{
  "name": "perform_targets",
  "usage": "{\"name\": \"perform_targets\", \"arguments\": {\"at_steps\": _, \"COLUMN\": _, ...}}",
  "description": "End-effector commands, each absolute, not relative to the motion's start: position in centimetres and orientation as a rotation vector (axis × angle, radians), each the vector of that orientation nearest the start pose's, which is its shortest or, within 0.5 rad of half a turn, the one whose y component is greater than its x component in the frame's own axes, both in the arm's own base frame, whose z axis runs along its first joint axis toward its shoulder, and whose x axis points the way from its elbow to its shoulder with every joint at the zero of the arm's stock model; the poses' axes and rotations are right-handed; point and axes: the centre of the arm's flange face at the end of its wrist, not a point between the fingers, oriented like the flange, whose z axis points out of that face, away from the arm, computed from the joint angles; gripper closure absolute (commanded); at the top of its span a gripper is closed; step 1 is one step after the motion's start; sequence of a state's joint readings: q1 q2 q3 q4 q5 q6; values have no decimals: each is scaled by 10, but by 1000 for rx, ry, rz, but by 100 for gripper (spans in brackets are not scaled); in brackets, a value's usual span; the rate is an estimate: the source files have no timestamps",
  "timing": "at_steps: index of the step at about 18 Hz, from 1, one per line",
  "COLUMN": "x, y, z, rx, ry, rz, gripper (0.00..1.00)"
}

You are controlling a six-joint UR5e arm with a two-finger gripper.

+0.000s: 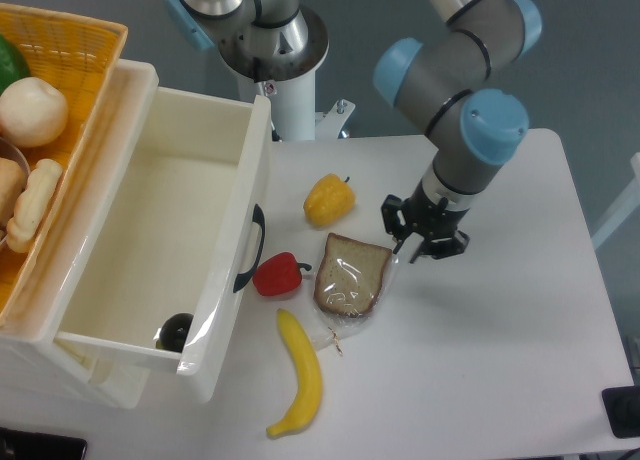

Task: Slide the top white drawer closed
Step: 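Move the gripper toward the front face of the open white drawer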

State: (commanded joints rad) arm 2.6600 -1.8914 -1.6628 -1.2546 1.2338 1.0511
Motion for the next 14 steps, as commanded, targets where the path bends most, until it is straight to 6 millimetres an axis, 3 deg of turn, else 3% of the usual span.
{"name": "perform_targets", "arguments": {"at_steps": 4, "x": -413, "y": 429, "z": 317, "rx": -2794, "ry": -113, "rz": -519, "gripper": 97}}
{"name": "perform_targets", "arguments": {"at_steps": 8, "x": -399, "y": 447, "z": 329, "rx": -2685, "ry": -237, "rz": -623, "gripper": 97}}
{"name": "perform_targets", "arguments": {"at_steps": 14, "x": -382, "y": 467, "z": 337, "rx": -2626, "ry": -272, "rz": -683, "gripper": 97}}
